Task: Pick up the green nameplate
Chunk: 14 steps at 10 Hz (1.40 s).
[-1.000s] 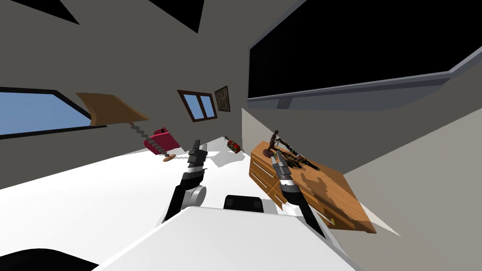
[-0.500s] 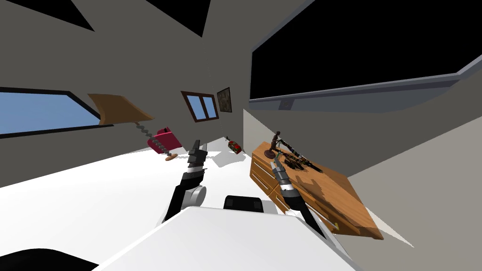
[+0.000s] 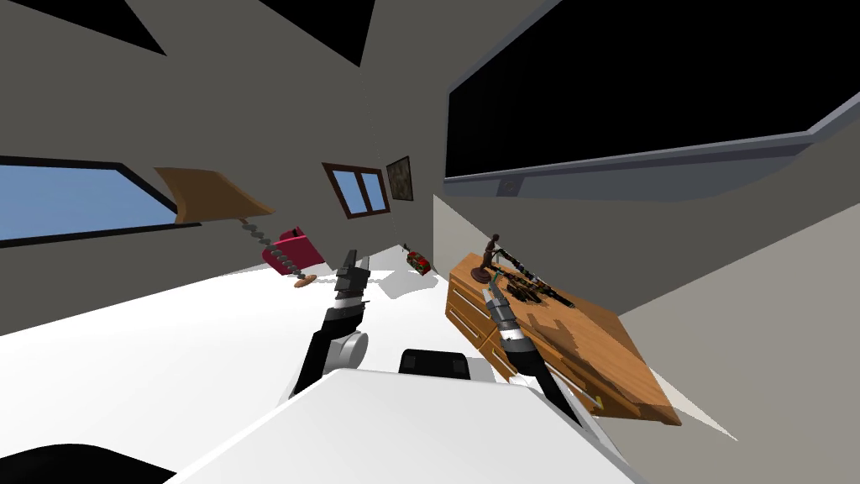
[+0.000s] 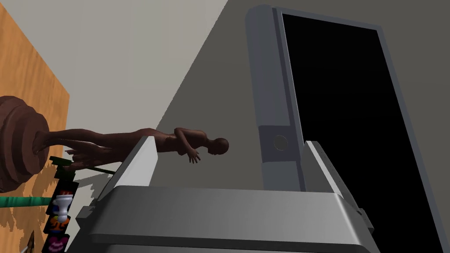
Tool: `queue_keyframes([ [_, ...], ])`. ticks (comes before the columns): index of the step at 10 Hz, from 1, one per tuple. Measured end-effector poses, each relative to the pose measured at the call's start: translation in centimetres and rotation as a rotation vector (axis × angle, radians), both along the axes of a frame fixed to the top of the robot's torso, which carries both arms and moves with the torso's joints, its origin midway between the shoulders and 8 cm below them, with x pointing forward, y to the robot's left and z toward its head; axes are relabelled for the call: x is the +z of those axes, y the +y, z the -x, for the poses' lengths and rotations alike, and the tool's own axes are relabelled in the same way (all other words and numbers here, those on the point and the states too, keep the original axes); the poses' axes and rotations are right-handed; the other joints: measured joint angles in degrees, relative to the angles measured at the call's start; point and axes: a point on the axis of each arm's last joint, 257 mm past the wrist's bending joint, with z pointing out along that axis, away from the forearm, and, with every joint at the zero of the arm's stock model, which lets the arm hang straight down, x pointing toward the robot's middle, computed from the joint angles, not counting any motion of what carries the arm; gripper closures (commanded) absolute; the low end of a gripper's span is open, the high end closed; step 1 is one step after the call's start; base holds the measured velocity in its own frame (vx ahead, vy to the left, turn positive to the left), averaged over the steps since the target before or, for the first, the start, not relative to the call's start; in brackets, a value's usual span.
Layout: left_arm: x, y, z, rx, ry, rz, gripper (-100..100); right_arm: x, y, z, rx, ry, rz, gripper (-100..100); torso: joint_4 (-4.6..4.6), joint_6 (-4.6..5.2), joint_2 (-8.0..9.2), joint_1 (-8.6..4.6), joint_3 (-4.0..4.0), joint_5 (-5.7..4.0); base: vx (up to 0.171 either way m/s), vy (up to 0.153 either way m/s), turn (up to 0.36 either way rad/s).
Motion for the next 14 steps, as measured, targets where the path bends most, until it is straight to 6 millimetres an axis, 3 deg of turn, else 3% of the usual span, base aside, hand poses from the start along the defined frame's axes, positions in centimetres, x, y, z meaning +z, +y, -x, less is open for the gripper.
queue_keyframes([
  [3,0.0,0.0,0.0,0.000,0.000,0.000,0,-1.7,-0.2,0.5,0.018,0.043,0.084,-100,-0.01,-0.01,-0.04,0.04,-0.02,0.01,0.013,0.015,0.046],
  [7,0.0,0.0,0.0,0.000,0.000,0.000,0,-6.0,-1.2,1.7,0.053,0.142,0.279,-100,-0.01,-0.01,-0.05,0.03,-0.03,0.01,0.014,0.017,0.050],
  [10,0.0,0.0,0.0,0.000,0.000,0.000,0,-8.9,-2.8,3.0,0.078,0.214,0.419,-100,-0.01,0.00,-0.04,0.03,-0.02,0.01,0.011,0.013,0.037],
  [14,0.0,0.0,0.0,0.000,0.000,0.000,0,-14.2,-5.9,5.3,0.132,0.332,0.667,-100,-0.01,0.00,-0.04,0.02,-0.03,0.01,0.014,0.017,0.050],
])
